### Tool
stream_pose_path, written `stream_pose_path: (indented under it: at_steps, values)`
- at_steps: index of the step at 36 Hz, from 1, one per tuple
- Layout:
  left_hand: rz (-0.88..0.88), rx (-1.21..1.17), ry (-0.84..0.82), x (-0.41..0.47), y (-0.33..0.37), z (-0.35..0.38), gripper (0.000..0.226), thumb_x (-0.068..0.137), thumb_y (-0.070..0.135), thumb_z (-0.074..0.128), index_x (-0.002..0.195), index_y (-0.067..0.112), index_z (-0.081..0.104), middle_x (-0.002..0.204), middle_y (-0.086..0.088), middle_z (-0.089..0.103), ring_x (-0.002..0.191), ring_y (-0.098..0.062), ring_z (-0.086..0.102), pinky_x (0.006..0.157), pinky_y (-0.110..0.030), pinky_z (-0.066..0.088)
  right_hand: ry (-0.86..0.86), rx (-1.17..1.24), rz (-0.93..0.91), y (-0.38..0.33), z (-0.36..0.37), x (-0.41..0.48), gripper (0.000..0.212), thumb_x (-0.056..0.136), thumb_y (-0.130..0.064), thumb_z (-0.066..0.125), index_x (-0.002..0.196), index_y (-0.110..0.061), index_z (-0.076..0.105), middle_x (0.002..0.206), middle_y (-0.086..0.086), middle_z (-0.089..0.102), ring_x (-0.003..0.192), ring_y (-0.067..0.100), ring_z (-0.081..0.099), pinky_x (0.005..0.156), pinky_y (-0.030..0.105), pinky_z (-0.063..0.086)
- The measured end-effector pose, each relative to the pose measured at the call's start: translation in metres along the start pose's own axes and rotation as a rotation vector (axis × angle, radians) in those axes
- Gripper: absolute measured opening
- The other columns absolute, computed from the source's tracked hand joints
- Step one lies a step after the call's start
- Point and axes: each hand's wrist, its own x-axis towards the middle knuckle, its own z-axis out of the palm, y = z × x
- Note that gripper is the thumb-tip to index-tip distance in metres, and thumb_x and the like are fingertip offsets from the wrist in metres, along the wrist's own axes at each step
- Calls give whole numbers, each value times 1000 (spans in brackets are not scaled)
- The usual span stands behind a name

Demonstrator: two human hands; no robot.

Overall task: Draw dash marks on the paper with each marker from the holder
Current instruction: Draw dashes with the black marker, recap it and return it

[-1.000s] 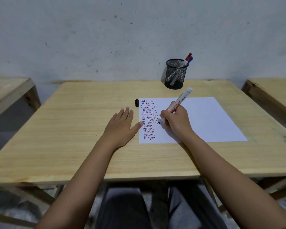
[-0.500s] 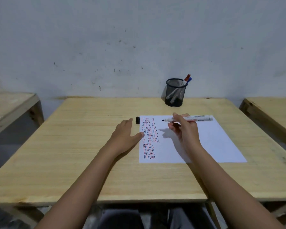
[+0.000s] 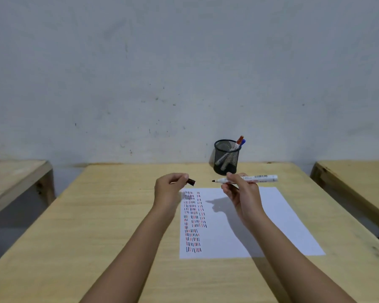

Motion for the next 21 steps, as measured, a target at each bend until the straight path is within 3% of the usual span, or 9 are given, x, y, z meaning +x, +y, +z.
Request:
stream_pose_path:
  at_steps: [5, 9, 16, 21]
  values:
    - [-37, -240, -84, -13, 17, 10, 5, 83, 13, 67, 83, 12, 72, 80, 0, 70, 77, -6, 65, 75, -12, 51, -52, -3, -51, -3, 9, 0, 18, 87, 2, 55, 72, -6, 51, 57, 7, 59, 42, 9, 55, 46, 14, 50]
    - [-84, -371, -95, -20, 17, 16, 6, 82, 11, 67, 86, 8, 71, 79, 0, 71, 70, -1, 67, 71, -9, 53, -88, -20, -83, -5, 14, -3, 19, 87, 2, 54, 70, -6, 53, 52, 3, 60, 42, 9, 55, 47, 15, 50]
    - [-83, -410, -166, -34, 20, 28, 10, 85, 9, 64, 92, 4, 69, 83, -4, 67, 68, -2, 66, 75, -10, 54, -121, -69, -114, -7, 12, -7, 19, 86, 2, 55, 70, -8, 54, 56, 7, 59, 44, 10, 56, 50, 17, 51]
    - [-75, -406, -198, -40, 26, 28, 4, 84, 5, 64, 84, 4, 68, 74, -6, 67, 61, -4, 67, 66, -11, 55, -172, -85, -112, -12, 8, -8, 17, 87, 1, 55, 73, -8, 53, 62, 9, 61, 47, 12, 57, 51, 17, 50]
